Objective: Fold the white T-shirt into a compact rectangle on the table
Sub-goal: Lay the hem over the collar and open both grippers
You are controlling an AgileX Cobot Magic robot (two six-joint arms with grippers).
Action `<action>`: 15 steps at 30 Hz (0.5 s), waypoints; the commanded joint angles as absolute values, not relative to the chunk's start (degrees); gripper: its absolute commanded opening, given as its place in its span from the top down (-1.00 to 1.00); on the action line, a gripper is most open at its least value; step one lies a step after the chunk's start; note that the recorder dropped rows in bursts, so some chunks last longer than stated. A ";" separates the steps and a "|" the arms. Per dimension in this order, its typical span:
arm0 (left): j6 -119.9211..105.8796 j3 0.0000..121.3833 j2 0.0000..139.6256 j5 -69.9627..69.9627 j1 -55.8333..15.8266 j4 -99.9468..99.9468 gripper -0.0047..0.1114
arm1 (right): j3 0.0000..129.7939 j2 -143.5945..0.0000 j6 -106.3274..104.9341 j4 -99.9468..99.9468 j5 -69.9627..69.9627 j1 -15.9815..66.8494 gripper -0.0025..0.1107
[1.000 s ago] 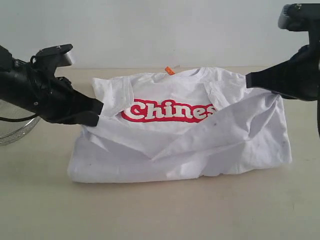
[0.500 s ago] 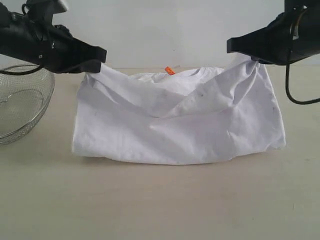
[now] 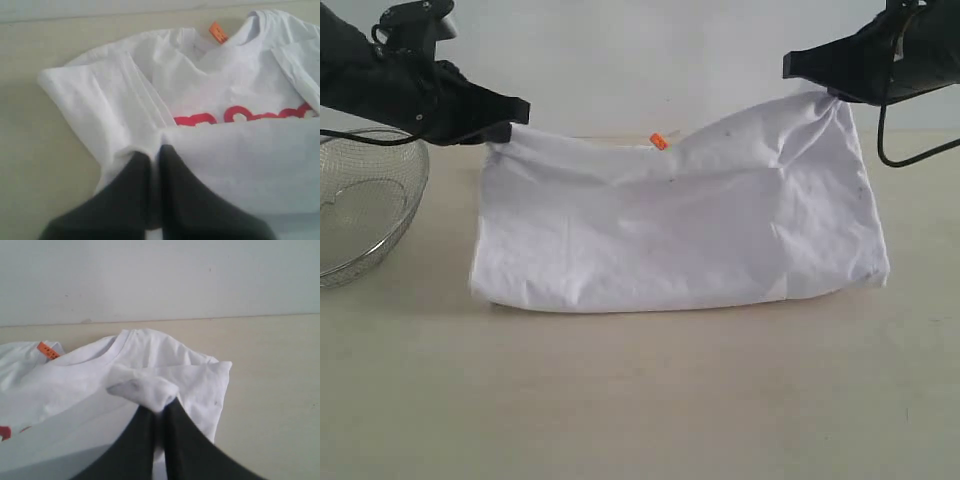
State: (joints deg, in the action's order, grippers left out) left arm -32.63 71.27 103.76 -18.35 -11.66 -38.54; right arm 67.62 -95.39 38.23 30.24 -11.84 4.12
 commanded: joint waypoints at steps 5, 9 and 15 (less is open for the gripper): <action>-32.94 80.03 109.29 -16.04 -10.60 -38.48 0.84 | 73.38 -102.08 38.43 30.68 -5.50 1.67 0.96; -32.94 85.18 113.37 -15.86 -10.60 -38.48 0.84 | 77.19 -106.06 38.05 30.80 -5.38 1.67 0.96; -32.97 89.21 117.83 -16.50 -10.60 -38.77 0.84 | 79.54 -109.61 37.93 31.05 -5.37 1.67 0.96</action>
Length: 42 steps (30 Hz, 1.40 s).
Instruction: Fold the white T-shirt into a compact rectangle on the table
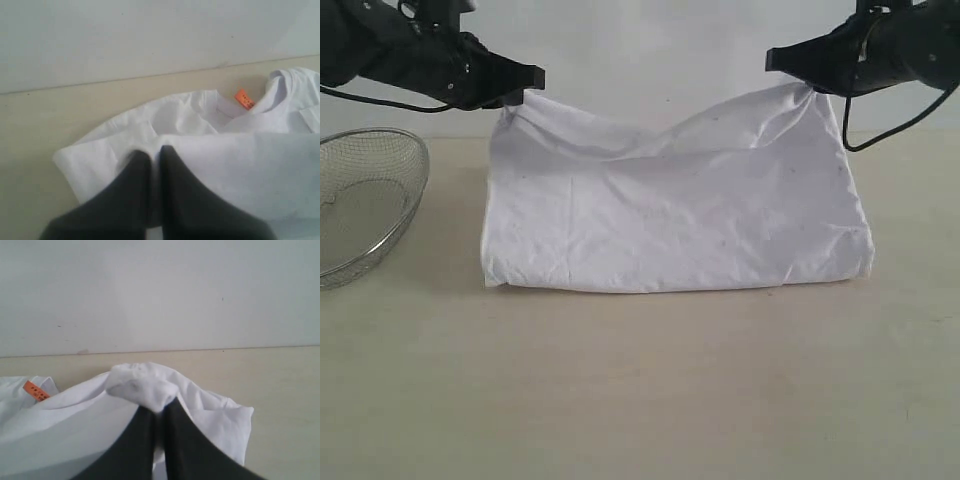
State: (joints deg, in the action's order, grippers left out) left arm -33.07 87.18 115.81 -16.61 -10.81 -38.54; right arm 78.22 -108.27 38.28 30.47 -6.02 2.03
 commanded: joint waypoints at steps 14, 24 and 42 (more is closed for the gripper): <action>-34.60 89.21 118.64 -17.23 -10.38 -37.57 0.73 | 79.54 -112.47 36.04 30.75 -4.03 -0.14 0.81; -31.00 89.30 118.37 -20.51 -9.90 -36.14 -0.42 | 79.54 -112.61 35.83 30.75 -13.00 -0.14 -0.48; -23.57 83.90 113.42 -43.11 -9.89 -27.58 0.36 | 78.84 -109.78 5.36 -0.98 -39.82 -0.14 -0.18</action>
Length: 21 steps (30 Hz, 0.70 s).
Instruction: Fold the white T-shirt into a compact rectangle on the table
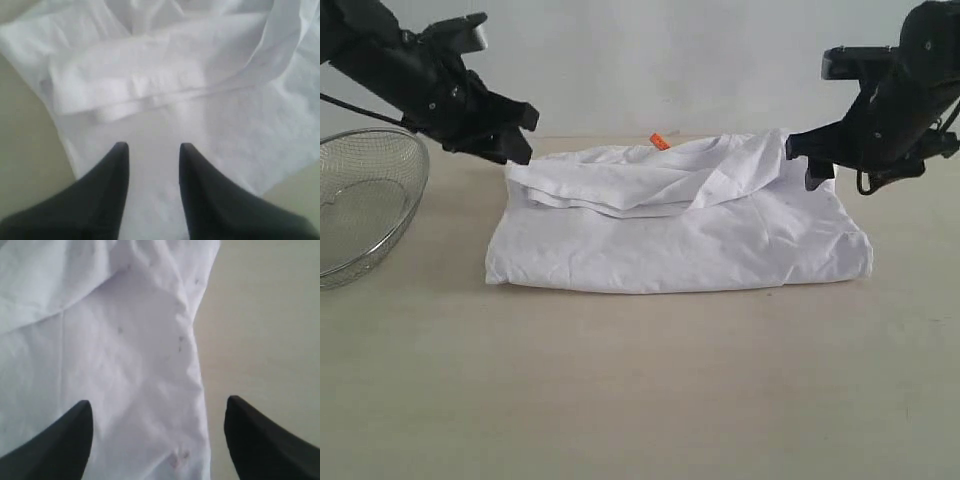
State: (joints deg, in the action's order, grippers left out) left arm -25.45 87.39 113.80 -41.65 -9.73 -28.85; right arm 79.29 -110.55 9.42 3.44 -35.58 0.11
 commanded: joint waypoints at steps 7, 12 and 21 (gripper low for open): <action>-25.79 76.80 113.42 -40.41 -13.07 -27.09 0.36 | 73.44 -109.78 3.95 -0.98 -37.42 -0.14 -0.18; -25.93 75.05 114.95 -37.82 -15.79 -26.94 0.36 | 71.32 -110.47 3.95 -0.98 -35.37 0.00 -0.18; -24.36 75.05 120.52 -37.38 -16.22 -25.96 0.36 | 70.60 -112.76 3.95 -0.74 -33.29 0.00 0.04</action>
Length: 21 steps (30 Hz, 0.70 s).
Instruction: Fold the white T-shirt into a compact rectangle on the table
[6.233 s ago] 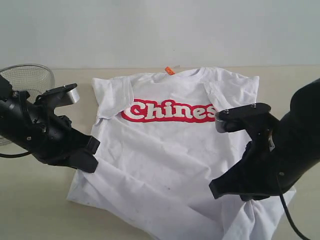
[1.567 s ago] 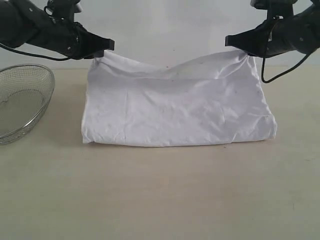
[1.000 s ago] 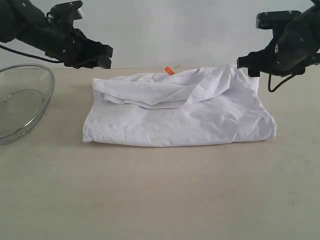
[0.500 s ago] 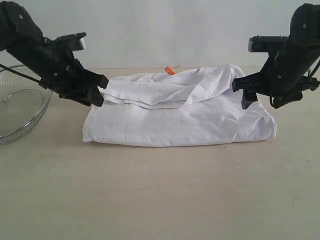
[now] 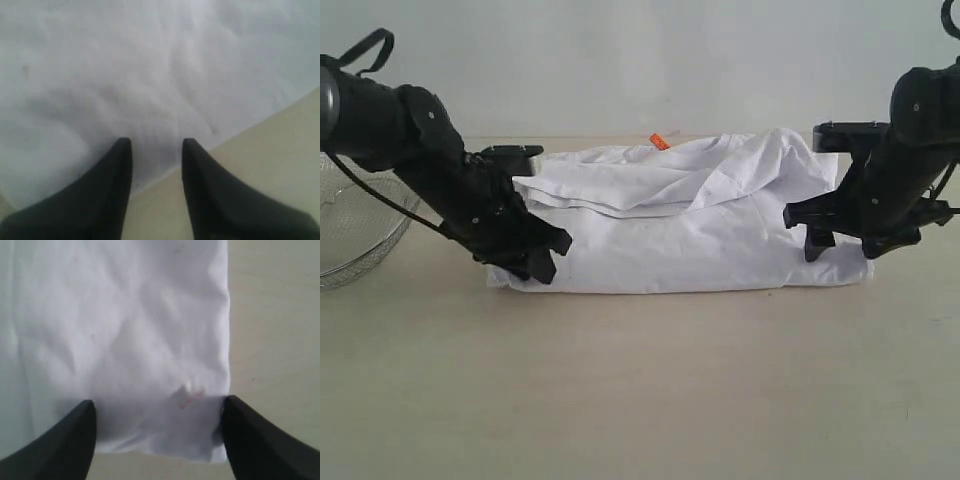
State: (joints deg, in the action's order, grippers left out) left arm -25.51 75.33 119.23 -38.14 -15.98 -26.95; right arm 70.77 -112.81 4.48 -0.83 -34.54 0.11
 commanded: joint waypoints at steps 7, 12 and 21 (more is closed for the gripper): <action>-21.95 75.05 122.38 -37.11 -16.22 -22.86 0.36 | 70.60 -112.76 3.95 -0.60 -33.41 0.00 0.77; -21.30 75.05 122.50 -37.26 -16.22 -22.86 0.37 | 70.60 -112.76 2.45 -0.60 -34.39 0.00 0.96; -18.69 74.91 122.50 -41.45 -16.22 -21.09 0.37 | 70.60 -112.76 2.44 1.39 -42.08 -0.01 0.96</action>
State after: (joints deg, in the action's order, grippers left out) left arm -20.22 75.61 121.12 -38.45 -15.98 -23.93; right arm 70.77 -112.93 2.74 0.65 -39.52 0.11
